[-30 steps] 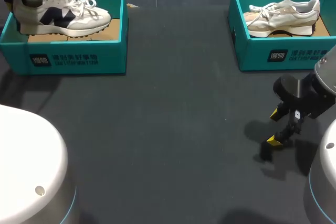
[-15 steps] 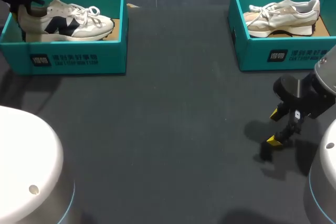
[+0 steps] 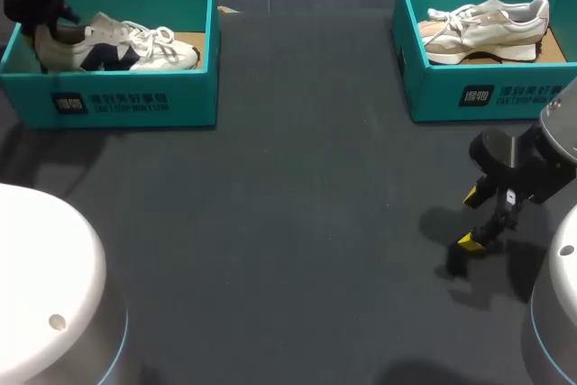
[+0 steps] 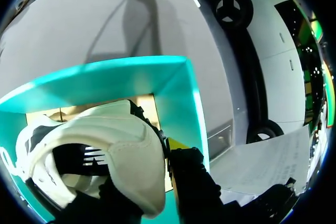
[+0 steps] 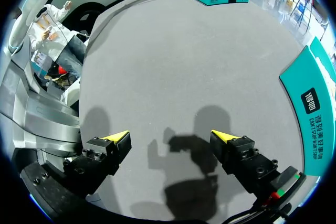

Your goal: Take the shoe out of the shoebox, open the shoe tongue, remove and reinsert the insole, then place the shoe into the shoebox

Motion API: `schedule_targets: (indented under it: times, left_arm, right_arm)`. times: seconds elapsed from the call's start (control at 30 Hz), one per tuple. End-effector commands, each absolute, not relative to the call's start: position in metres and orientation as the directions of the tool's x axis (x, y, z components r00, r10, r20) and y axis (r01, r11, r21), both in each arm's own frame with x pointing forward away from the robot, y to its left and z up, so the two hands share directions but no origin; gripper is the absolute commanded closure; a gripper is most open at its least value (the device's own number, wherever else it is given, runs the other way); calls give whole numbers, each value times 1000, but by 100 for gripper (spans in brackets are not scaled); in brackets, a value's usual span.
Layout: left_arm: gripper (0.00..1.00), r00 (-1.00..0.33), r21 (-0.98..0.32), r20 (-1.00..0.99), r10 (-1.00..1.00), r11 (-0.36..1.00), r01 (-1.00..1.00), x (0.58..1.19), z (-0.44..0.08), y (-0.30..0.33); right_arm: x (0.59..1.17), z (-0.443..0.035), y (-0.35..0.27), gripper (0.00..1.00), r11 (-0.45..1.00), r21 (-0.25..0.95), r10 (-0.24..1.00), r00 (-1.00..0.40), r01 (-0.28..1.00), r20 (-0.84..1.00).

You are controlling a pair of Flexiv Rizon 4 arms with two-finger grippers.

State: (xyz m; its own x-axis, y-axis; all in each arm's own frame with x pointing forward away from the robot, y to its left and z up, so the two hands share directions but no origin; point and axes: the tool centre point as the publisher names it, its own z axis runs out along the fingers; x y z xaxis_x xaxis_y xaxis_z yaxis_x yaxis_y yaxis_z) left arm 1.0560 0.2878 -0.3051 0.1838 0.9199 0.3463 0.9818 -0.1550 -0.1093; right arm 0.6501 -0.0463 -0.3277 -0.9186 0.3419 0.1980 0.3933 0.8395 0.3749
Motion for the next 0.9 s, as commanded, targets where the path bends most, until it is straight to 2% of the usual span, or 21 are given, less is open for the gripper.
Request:
schedule_targets:
  times: [0.03, 0.9]
  left_arm:
    - [100, 192, -96, 354, 915, -169, 981, 1047, -308, 286]
    - [100, 185, -101, 352, 918, -159, 982, 1043, -343, 281]
  right_arm:
    - [648, -327, -47, 0, 840, 375, 343, -919, 393, 195]
    - [648, -327, -47, 0, 840, 375, 343, -919, 393, 195]
